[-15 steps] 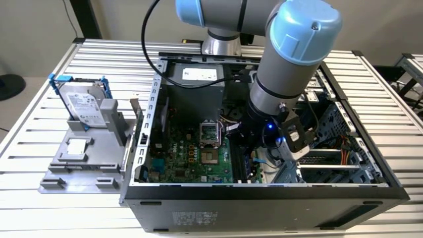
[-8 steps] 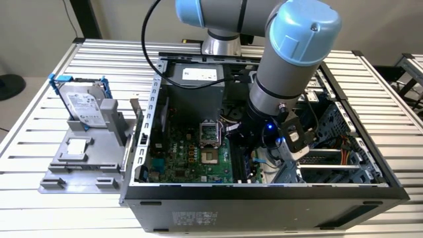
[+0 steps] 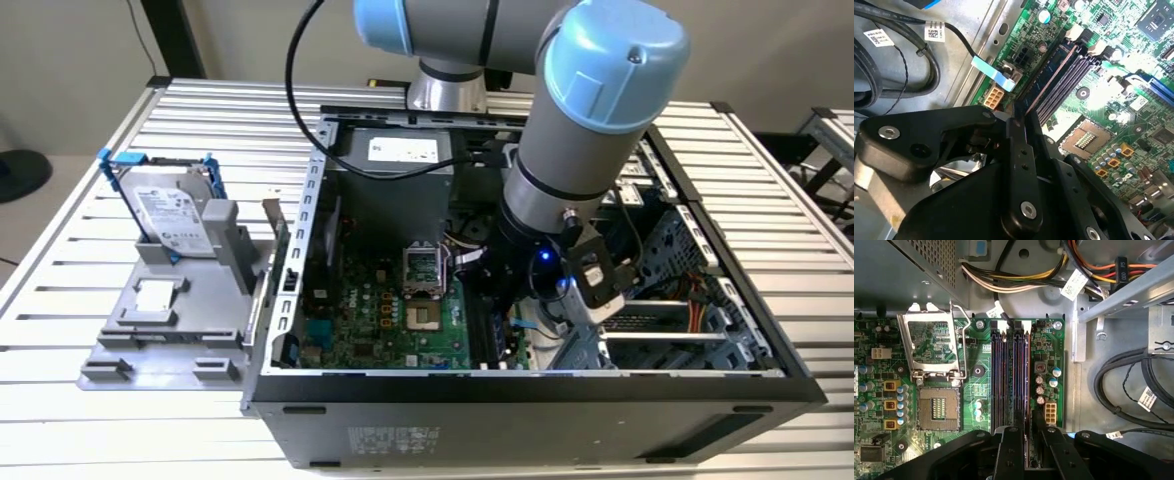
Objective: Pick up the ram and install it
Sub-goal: 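Insert the ram into the slot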
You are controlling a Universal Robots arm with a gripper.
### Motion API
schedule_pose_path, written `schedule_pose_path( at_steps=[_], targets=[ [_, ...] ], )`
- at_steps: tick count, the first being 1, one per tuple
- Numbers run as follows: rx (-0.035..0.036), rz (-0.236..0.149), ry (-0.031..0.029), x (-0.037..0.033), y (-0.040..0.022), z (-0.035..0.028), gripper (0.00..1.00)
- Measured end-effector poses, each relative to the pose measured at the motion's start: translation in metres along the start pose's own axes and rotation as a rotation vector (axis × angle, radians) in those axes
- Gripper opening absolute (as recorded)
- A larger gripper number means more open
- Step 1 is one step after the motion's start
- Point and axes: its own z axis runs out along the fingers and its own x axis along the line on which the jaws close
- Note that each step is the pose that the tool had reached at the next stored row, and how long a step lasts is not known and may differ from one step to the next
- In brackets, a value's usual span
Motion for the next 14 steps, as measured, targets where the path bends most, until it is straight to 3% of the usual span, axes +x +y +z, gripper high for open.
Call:
schedule_pose_path(
  at_steps=[8, 11, 12, 14],
  targets=[
    [-0.0005, 0.000, 0.0000, 0.0008, 0.0021, -0.0363, 1.00],
    [-0.0006, -0.001, 0.0000, 0.0008, 0.0021, -0.0365, 1.00],
    [-0.0005, -0.001, 0.0000, 0.0008, 0.0021, -0.0365, 0.00],
    [-0.0003, -0.001, 0.0002, 0.0008, 0.0021, -0.0366, 0.00]
  ],
)
